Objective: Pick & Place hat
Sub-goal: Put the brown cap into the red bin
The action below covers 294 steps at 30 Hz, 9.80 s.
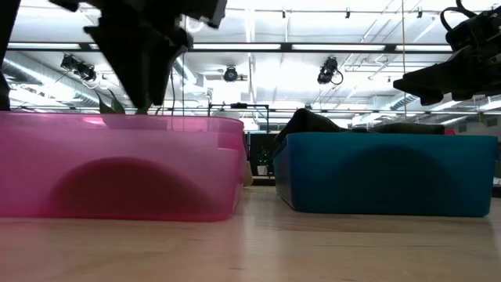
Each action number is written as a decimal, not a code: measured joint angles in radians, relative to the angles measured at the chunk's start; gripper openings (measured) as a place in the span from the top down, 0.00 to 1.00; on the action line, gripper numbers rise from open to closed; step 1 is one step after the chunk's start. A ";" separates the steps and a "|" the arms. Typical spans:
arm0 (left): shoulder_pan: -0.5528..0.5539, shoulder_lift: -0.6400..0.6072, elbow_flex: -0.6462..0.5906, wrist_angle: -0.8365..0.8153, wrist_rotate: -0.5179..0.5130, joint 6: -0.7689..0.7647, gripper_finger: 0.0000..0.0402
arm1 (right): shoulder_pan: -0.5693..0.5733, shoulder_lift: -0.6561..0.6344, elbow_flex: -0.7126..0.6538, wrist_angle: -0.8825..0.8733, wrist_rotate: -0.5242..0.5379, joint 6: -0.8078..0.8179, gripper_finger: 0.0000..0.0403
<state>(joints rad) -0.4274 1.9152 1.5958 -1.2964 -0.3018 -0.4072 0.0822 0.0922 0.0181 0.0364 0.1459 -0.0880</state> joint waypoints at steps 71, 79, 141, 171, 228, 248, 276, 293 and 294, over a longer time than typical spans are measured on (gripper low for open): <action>1.157 -0.179 -0.478 0.438 0.300 0.327 0.48 | 0.000 0.000 0.000 0.000 0.000 0.000 0.61; 1.156 -0.179 -0.524 0.527 0.311 0.372 0.59 | 0.000 0.000 0.000 0.000 0.000 0.000 0.61; 0.290 -1.033 -1.228 1.710 -0.060 1.083 0.97 | 0.000 0.005 0.000 0.007 -0.005 0.000 0.61; 0.180 -1.032 -1.506 2.218 0.176 1.387 0.97 | 0.000 0.005 0.000 0.007 -0.004 0.000 0.61; 0.273 -1.033 -1.490 2.120 -0.104 1.013 0.69 | 0.000 0.005 0.000 0.007 -0.004 0.000 0.61; 0.198 -1.002 -0.954 1.446 -0.130 0.631 0.69 | 0.000 0.005 0.000 0.007 -0.004 0.000 0.61; 0.203 -0.431 -0.298 0.572 -0.240 0.513 0.69 | 0.000 0.005 0.000 0.008 -0.004 0.000 0.61; 0.289 -0.398 -0.344 0.510 -0.145 0.438 0.71 | 0.000 0.005 0.000 0.013 -0.004 0.000 0.61; 0.284 -0.399 -0.344 0.518 -0.146 0.442 0.73 | 0.000 0.005 0.000 0.014 -0.004 0.000 0.61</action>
<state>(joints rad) -0.1433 1.5161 1.2519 -0.7781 -0.4477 0.0351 0.0821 0.0971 0.0181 0.0509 0.1419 -0.0879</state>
